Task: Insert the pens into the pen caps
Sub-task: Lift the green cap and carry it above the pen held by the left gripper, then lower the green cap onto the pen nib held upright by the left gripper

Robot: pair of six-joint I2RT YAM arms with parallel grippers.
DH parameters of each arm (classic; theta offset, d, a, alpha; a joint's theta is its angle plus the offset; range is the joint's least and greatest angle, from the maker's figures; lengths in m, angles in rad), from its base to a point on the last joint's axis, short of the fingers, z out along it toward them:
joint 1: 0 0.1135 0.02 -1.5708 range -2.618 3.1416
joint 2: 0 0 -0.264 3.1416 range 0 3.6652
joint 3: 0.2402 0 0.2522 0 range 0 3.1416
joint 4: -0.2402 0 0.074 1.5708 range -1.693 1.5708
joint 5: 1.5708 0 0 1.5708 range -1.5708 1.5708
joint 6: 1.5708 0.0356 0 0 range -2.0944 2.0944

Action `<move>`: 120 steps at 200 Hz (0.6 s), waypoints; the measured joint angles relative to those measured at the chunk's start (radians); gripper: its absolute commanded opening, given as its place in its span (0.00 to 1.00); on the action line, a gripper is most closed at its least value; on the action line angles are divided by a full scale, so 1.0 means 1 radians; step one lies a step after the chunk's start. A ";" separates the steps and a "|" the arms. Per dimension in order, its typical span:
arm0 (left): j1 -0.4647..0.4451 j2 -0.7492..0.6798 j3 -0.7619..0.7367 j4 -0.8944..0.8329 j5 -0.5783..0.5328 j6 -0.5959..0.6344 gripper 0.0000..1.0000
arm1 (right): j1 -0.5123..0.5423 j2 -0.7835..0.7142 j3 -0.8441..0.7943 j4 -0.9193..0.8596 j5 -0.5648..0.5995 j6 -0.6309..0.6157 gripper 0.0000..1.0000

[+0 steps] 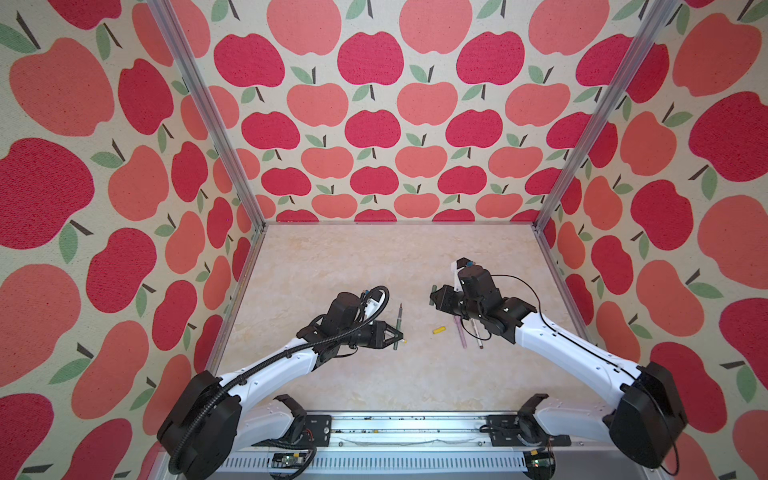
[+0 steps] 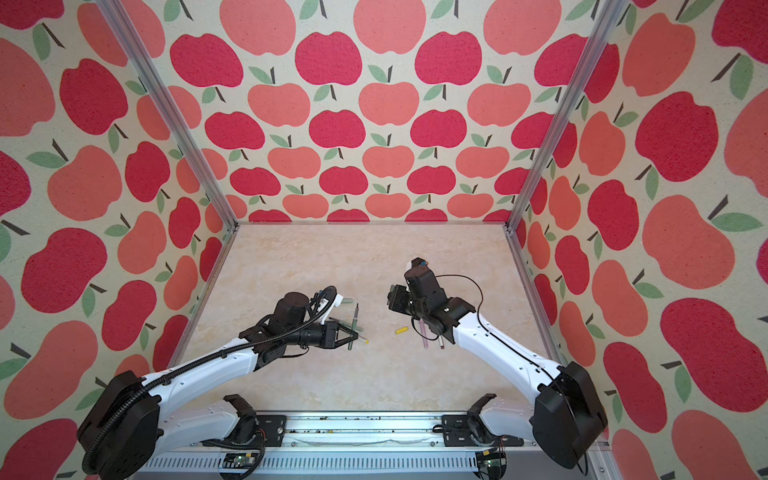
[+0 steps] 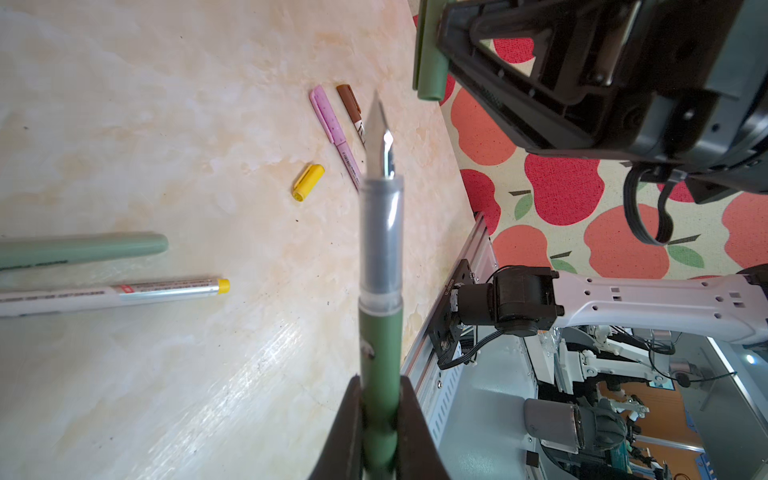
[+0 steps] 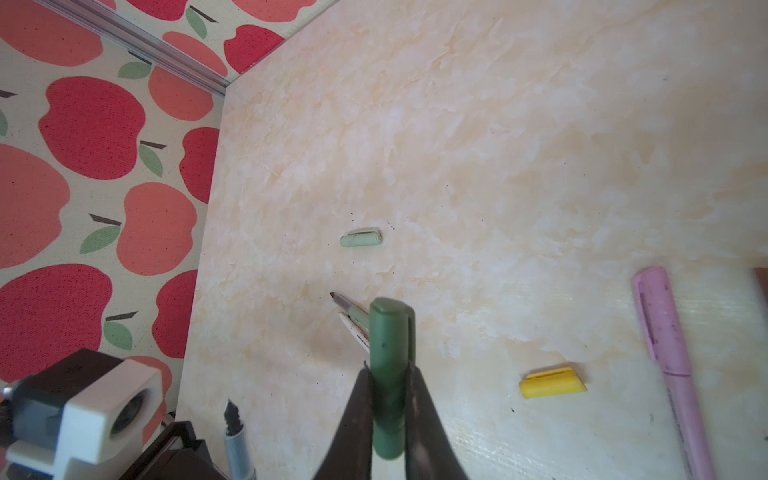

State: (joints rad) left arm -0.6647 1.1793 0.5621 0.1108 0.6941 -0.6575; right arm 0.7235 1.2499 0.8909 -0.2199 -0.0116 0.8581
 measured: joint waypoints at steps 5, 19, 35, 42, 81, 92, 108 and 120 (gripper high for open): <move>-0.005 0.005 0.000 0.005 0.000 -0.002 0.00 | 0.000 0.000 0.001 0.006 -0.003 0.001 0.11; -0.016 0.020 0.002 0.017 0.000 -0.007 0.00 | 0.000 0.005 0.009 0.025 -0.014 0.008 0.11; -0.026 0.035 0.005 0.026 -0.003 -0.008 0.00 | 0.000 0.012 0.020 0.043 -0.031 0.015 0.11; -0.031 0.041 0.008 0.031 -0.003 -0.009 0.00 | 0.000 0.014 0.023 0.052 -0.038 0.016 0.11; -0.050 0.073 0.035 0.061 -0.005 -0.011 0.00 | 0.000 0.027 0.029 0.109 -0.101 0.034 0.11; -0.055 0.084 0.044 0.069 -0.006 -0.012 0.00 | 0.001 0.036 0.029 0.125 -0.120 0.037 0.10; -0.060 0.097 0.057 0.078 -0.006 -0.016 0.00 | 0.004 0.051 0.029 0.145 -0.143 0.045 0.10; -0.062 0.102 0.062 0.082 -0.006 -0.018 0.00 | 0.010 0.058 0.029 0.153 -0.154 0.050 0.10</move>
State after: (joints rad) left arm -0.7269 1.2816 0.6243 0.1925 0.6880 -0.6758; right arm 0.7330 1.3079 0.9199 -0.0673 -0.1658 0.9077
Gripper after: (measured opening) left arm 0.139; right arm 0.137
